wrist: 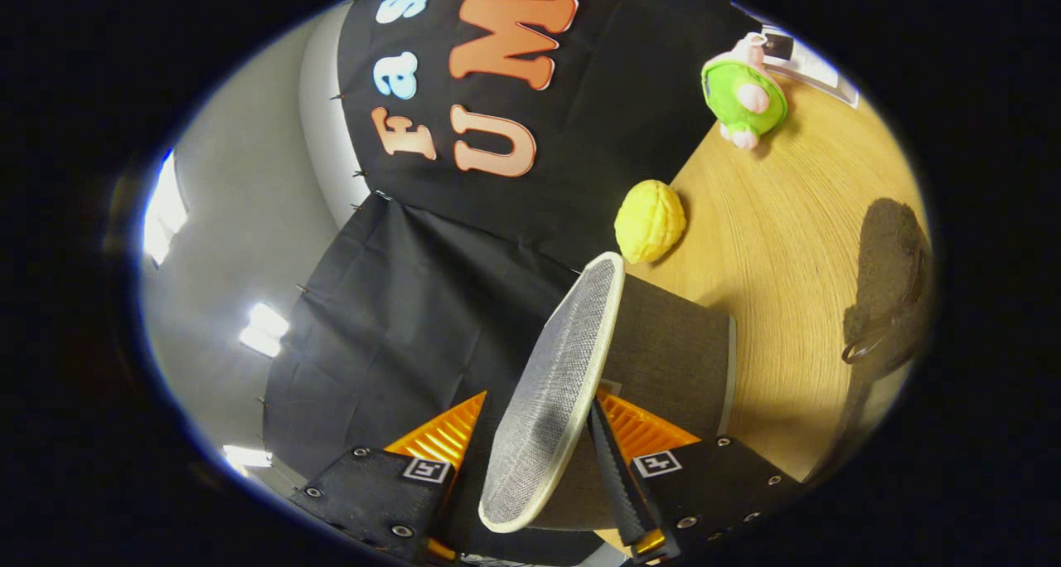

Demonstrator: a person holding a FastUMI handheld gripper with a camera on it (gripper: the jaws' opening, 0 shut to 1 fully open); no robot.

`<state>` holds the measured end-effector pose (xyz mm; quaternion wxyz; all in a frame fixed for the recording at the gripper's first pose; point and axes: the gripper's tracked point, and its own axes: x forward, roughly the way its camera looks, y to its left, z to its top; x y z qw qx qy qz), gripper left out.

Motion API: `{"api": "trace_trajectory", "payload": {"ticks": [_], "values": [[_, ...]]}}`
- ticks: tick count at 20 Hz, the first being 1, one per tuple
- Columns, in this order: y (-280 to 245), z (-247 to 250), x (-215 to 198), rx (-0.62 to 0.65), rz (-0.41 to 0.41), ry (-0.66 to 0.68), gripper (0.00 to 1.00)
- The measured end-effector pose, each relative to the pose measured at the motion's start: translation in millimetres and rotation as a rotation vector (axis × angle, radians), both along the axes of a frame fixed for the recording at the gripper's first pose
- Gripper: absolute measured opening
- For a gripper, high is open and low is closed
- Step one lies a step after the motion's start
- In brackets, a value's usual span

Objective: Open the storage box then place both shoes into the box .Put the left shoe in first, then the right shoe, with the right side of both shoes facing outward in a uniform manner.

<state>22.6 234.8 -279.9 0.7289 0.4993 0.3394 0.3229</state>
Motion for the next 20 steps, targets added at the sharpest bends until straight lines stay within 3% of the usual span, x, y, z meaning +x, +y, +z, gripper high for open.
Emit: {"api": "trace_trajectory", "payload": {"ticks": [1, 3, 6, 8, 11, 13, 20], "values": [[-1.0, -3.5, 1.8, -0.02, -0.002, -0.001, 0.54], [4.0, -10.8, -1.8, -0.052, 0.015, 0.009, 0.42], [6.6, -28.4, -3.0, -0.095, 0.018, 0.088, 0.33], [9.2, -26.3, -0.7, -0.059, 0.009, 0.129, 0.26], [8.4, -10.8, 1.0, -0.065, 0.0, 0.122, 0.15], [7.7, -0.2, 3.6, -0.083, -0.006, 0.115, 0.1], [25.7, 63.4, 13.7, -0.059, -0.026, 0.044, 0.1]]}}
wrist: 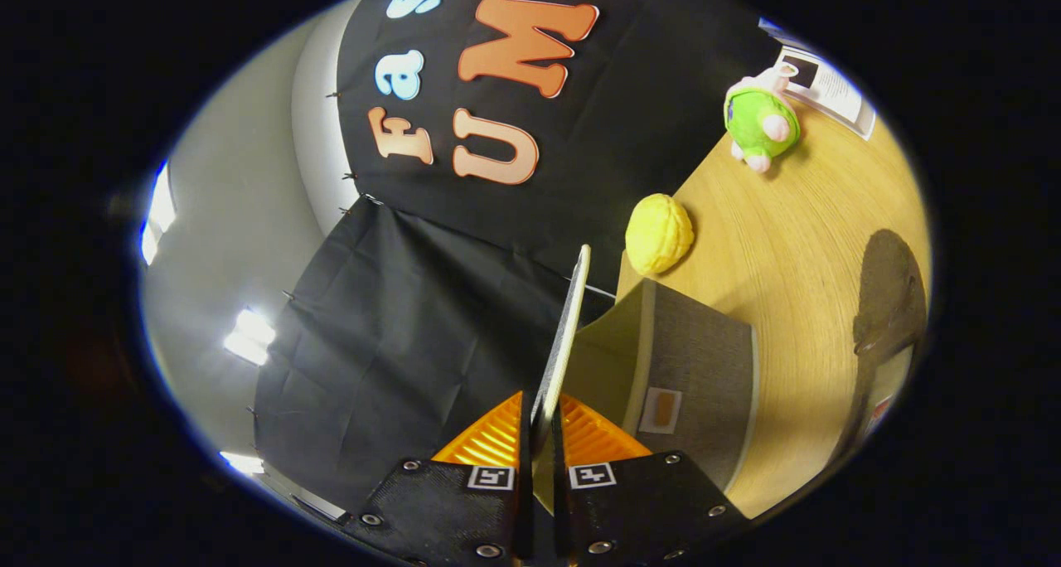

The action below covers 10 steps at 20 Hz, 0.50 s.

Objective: Open the storage box then place both shoes into the box .Put the left shoe in first, then the right shoe, with the right side of both shoes facing outward in a uniform manner.

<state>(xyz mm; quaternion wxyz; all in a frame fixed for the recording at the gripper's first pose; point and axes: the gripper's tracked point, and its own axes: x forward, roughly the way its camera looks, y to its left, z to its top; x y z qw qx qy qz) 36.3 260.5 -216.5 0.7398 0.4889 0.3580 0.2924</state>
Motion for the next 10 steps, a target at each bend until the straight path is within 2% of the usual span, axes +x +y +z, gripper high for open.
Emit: {"api": "trace_trajectory", "payload": {"ticks": [4, 10], "values": [[21.3, 27.7, 10.7, 0.007, -0.014, -0.033, 0.11], [79.7, 52.6, 18.4, 0.058, -0.033, -0.025, 0.11]]}}
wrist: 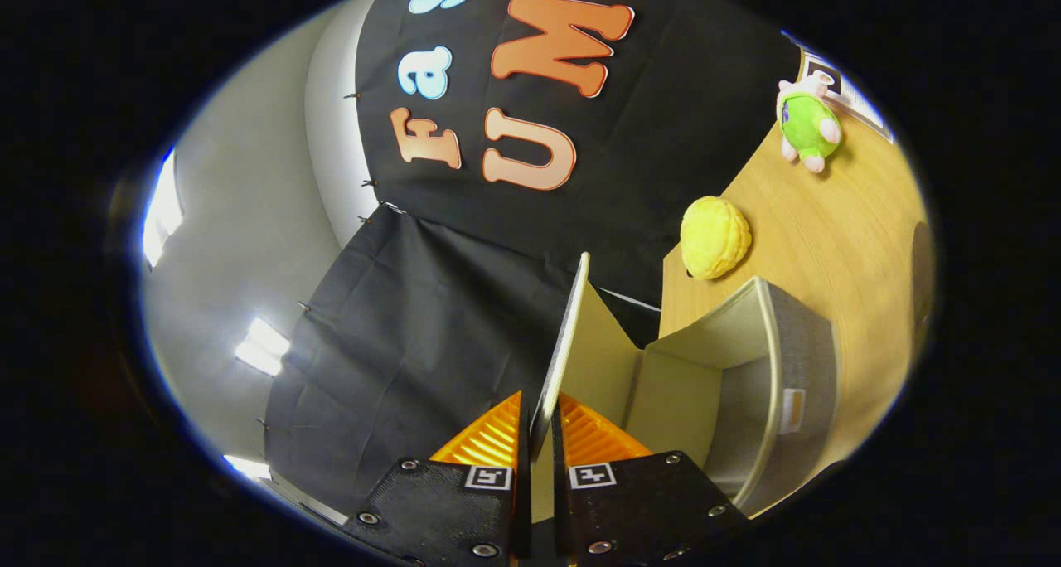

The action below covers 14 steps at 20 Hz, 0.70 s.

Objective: Open the storage box then place both shoes into the box .Put the left shoe in first, then the right shoe, with the right side of both shoes facing outward in a uniform manner.

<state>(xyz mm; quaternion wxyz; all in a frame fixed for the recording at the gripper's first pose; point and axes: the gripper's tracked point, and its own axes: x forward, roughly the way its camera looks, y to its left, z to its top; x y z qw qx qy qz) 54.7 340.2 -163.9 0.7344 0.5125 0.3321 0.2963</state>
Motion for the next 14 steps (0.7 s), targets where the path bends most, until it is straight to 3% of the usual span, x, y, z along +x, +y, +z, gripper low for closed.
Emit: {"api": "trace_trajectory", "payload": {"ticks": [5, 8, 10, 14], "values": [[52.3, 9.2, 1.2, 0.033, 0.007, 0.013, 0.1], [67.8, 7.2, 7.9, 0.036, -0.045, 0.04, 0.13], [83.9, 8.7, 3.2, 0.041, -0.044, 0.035, 0.18], [120.0, 0.8, -10.6, 0.009, 0.029, 0.034, 0.37]]}}
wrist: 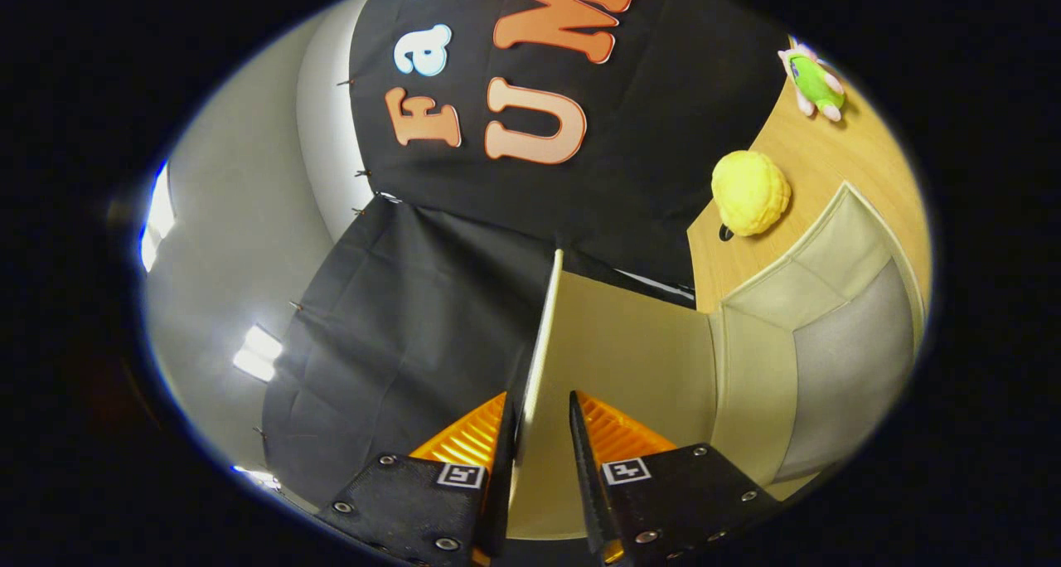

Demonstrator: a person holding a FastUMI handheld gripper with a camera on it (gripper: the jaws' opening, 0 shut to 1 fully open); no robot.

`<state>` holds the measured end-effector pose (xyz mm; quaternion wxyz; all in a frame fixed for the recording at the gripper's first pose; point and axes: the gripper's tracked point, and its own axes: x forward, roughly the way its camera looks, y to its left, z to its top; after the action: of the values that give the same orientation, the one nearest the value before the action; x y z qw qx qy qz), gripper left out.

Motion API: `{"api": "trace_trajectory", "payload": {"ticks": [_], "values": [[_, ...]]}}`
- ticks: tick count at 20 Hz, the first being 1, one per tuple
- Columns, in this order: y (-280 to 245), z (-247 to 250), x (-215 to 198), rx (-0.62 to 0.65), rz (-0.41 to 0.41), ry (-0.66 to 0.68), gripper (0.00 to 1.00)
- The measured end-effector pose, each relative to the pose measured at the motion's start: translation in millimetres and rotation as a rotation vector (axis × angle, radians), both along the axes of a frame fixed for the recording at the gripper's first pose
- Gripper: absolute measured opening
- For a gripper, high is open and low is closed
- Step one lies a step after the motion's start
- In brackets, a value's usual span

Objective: Open the storage box then place both shoes into the box .Put the left shoe in first, then the right shoe, with the right side of both shoes facing outward in a uniform manner.

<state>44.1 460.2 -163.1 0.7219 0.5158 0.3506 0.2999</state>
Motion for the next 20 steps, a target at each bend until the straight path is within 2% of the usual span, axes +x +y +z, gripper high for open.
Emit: {"api": "trace_trajectory", "payload": {"ticks": [4, 5, 9, 11, 14, 16, 20], "values": [[19.4, -5.5, -19.2, -0.019, 0.078, 0.003, 0.65], [21.4, -3.0, -20.5, -0.024, 0.088, -0.001, 0.75], [14.6, 7.4, -26.0, -0.121, 0.111, -0.118, 0.91], [-0.4, 6.2, -31.5, -0.179, 0.115, -0.174, 0.95], [-34.9, -2.5, -34.5, -0.303, 0.113, -0.236, 0.96], [-64.6, -18.7, -36.1, -0.429, 0.115, -0.257, 0.96], [-145.6, -49.5, -27.1, -0.688, 0.058, -0.263, 0.97]]}}
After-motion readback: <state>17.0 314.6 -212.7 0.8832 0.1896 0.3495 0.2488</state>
